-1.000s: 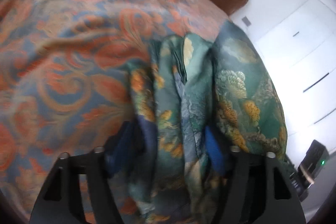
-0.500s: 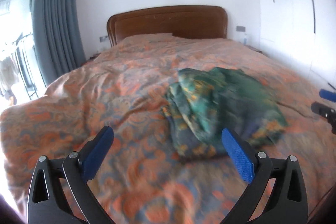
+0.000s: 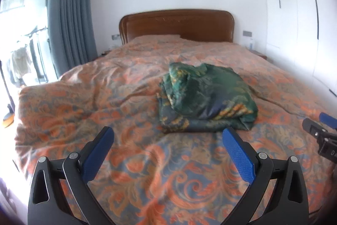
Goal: Fold large clothes
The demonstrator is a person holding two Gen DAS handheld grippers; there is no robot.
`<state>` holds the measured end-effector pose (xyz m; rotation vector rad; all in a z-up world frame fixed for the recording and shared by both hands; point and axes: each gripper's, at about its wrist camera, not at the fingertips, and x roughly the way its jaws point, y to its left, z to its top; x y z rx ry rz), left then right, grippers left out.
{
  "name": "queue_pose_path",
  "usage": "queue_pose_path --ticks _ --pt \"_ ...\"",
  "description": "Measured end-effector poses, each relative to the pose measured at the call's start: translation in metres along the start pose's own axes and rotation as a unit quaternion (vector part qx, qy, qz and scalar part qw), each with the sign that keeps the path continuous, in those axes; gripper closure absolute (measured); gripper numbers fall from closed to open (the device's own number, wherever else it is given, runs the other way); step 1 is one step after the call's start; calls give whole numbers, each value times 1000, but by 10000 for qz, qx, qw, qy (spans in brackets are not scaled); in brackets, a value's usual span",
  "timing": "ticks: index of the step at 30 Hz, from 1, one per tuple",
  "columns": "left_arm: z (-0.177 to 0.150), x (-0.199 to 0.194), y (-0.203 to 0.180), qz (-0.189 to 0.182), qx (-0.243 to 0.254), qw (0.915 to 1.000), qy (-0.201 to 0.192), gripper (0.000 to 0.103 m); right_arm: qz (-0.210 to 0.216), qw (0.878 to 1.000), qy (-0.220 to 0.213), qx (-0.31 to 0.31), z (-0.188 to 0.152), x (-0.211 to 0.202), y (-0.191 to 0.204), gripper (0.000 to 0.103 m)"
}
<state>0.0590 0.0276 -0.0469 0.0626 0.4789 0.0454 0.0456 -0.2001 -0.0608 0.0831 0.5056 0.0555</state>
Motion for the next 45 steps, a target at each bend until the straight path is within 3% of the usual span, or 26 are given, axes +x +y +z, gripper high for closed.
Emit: queue_pose_path --ticks 10,24,35,45 --pt "-11 -6 -7 -250 -120 9993 250 0 -70 9996 -261 -40 -9 -18 4 8" --pt "-19 0 -12 -381 -131 9947 943 0 -181 9985 -119 -500 -3 -25 35 4" --pt "-21 0 -16 -305 132 9943 1012 0 -207 9983 272 -470 -6 -16 35 3" --pt "-19 0 -7 -331 -50 9942 1018 0 -148 9974 371 -608 -4 -24 45 3"
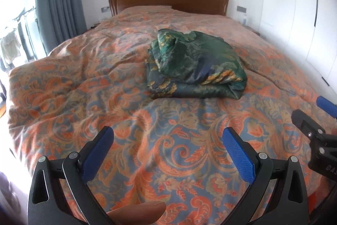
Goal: Fold large clothes
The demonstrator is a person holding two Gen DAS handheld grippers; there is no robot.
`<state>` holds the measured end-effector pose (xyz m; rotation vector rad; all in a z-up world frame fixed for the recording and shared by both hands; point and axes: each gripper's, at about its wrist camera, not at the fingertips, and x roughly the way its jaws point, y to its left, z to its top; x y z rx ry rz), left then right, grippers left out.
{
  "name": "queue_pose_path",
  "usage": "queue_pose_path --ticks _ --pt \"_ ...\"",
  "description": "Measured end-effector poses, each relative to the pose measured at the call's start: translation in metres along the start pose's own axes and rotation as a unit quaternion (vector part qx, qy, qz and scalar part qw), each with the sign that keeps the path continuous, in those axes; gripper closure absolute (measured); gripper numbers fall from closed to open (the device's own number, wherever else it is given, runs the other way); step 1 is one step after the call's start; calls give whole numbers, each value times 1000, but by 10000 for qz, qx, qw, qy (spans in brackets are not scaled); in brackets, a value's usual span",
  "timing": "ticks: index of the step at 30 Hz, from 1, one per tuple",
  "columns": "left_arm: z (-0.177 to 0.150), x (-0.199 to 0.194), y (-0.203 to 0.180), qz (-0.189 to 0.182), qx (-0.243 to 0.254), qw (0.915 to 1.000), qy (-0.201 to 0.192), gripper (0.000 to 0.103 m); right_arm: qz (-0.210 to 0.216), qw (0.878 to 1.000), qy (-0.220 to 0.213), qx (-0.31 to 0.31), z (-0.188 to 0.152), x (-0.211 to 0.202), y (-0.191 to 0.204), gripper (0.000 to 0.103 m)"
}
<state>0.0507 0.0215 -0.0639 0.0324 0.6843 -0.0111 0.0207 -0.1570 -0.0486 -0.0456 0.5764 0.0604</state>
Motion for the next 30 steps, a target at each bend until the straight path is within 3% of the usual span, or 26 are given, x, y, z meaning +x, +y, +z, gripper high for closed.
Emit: queue_pose_path --ticks 14,30 --pt "0 -1 6 -12 -61 10000 -49 0 91 9997 225 76 -7 4 3 3" --pt "2 -7 2 168 47 9998 -118 0 91 9998 -7 195 2 -4 2 3"
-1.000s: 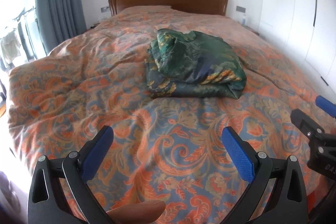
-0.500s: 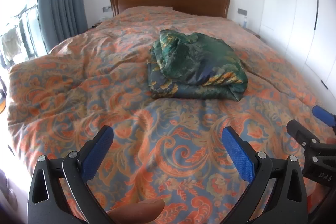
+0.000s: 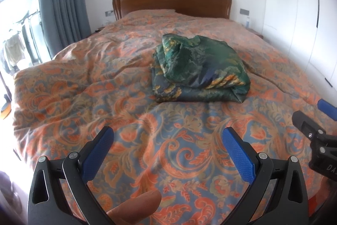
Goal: Fold large clothes
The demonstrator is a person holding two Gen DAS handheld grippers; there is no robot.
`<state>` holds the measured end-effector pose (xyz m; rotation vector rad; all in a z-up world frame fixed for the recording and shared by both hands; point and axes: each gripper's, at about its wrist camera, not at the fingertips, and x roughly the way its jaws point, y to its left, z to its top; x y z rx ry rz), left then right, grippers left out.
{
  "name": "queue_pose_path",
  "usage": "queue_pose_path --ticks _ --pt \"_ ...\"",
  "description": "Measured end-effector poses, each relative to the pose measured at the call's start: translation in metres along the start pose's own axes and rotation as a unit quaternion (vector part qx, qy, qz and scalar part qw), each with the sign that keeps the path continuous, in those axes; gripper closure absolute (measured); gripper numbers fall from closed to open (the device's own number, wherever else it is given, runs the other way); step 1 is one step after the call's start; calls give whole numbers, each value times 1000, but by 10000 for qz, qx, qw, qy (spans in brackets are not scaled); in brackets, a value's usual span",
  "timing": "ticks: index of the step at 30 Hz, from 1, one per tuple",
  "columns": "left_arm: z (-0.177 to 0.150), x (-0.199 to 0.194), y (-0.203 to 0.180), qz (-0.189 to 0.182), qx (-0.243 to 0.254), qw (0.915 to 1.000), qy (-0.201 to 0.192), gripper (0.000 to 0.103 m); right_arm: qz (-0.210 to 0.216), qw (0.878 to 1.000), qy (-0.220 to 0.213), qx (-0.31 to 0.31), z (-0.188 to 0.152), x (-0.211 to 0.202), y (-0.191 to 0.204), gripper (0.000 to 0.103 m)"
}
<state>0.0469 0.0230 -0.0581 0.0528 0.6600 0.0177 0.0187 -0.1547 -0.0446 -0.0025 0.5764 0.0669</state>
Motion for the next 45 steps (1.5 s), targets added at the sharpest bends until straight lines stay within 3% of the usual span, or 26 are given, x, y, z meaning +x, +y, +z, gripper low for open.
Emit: queue_pose_path --ticks 45 --pt "1 -4 3 -89 -42 10000 -12 0 82 9997 219 -53 -5 5 7 3"
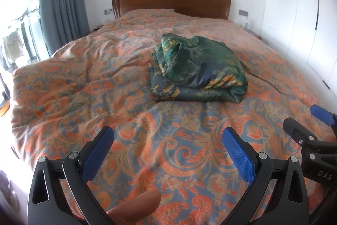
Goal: Fold large clothes
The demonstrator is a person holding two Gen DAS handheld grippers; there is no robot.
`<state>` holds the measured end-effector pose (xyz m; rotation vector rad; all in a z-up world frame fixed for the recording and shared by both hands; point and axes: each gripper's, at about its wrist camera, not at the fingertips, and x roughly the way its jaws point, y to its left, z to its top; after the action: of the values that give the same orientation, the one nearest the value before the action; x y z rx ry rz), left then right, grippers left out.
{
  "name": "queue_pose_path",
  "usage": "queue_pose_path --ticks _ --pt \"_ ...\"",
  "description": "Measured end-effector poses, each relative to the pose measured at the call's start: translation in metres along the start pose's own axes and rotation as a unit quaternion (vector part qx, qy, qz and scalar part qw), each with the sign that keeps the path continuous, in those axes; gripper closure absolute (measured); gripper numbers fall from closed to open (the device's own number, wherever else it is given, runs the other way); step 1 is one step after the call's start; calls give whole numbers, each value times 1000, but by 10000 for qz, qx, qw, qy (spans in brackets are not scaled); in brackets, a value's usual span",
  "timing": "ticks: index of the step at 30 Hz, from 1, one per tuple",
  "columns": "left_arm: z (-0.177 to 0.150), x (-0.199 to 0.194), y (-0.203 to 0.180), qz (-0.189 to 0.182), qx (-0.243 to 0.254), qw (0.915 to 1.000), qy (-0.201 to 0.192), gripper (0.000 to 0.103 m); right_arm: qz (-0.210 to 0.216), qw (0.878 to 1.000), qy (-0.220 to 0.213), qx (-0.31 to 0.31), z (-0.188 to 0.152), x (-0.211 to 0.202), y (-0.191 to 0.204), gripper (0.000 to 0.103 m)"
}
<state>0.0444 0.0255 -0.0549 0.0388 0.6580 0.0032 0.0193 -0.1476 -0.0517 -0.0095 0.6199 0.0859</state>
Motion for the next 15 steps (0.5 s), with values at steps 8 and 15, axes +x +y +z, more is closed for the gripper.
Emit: queue_pose_path --ticks 8,15 --pt "1 -3 -5 42 97 9999 -71 0 1 10000 -32 4 2 -1 2 3" --pt "0 -1 -3 16 74 10000 -9 0 -44 10000 37 -3 2 1 3 3"
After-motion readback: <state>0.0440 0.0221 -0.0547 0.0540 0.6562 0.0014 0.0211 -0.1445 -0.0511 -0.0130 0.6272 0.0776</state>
